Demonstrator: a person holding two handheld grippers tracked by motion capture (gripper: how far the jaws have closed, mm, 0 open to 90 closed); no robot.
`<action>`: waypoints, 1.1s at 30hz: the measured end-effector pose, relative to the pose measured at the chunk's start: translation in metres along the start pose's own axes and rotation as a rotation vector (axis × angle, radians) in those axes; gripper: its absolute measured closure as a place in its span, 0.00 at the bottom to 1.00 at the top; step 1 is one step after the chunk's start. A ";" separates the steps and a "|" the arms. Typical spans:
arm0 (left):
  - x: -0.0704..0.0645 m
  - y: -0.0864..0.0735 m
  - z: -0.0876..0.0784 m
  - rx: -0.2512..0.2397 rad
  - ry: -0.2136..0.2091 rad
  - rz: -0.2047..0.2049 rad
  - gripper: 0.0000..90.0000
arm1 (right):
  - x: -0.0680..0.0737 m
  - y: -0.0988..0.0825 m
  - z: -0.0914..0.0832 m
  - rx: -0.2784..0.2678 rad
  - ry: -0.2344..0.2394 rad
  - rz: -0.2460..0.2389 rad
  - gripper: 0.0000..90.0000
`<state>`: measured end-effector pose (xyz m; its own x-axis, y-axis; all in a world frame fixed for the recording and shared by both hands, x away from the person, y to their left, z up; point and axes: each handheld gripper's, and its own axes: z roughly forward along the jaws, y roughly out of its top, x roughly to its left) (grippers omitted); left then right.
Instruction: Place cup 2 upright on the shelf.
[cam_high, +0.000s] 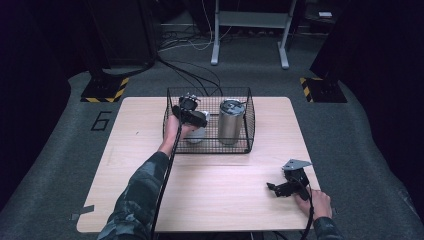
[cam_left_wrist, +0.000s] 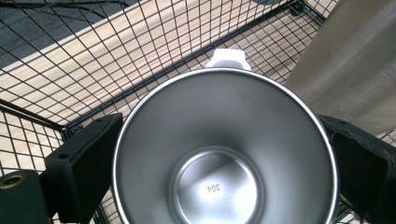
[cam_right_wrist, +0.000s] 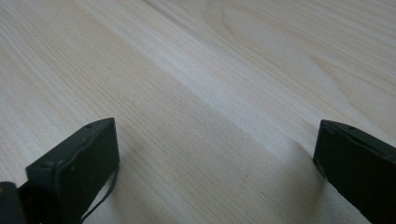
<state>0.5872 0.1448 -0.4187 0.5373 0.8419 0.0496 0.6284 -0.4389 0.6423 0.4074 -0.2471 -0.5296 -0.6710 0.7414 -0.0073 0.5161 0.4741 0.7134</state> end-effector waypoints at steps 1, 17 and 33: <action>0.000 -0.001 0.001 0.002 0.001 -0.001 0.06 | 0.000 0.000 0.000 0.000 0.000 0.000 0.00; -0.001 -0.005 0.000 0.018 0.019 -0.001 0.05 | 0.000 0.000 0.001 -0.009 -0.005 0.001 0.00; -0.005 -0.003 -0.026 -0.046 0.005 0.016 0.00 | 0.000 0.000 0.000 -0.007 -0.002 -0.001 0.00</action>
<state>0.5682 0.1505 -0.4004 0.5443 0.8365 0.0636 0.5932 -0.4374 0.6759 0.4074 -0.2471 -0.5300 -0.6702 0.7421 -0.0094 0.5119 0.4714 0.7182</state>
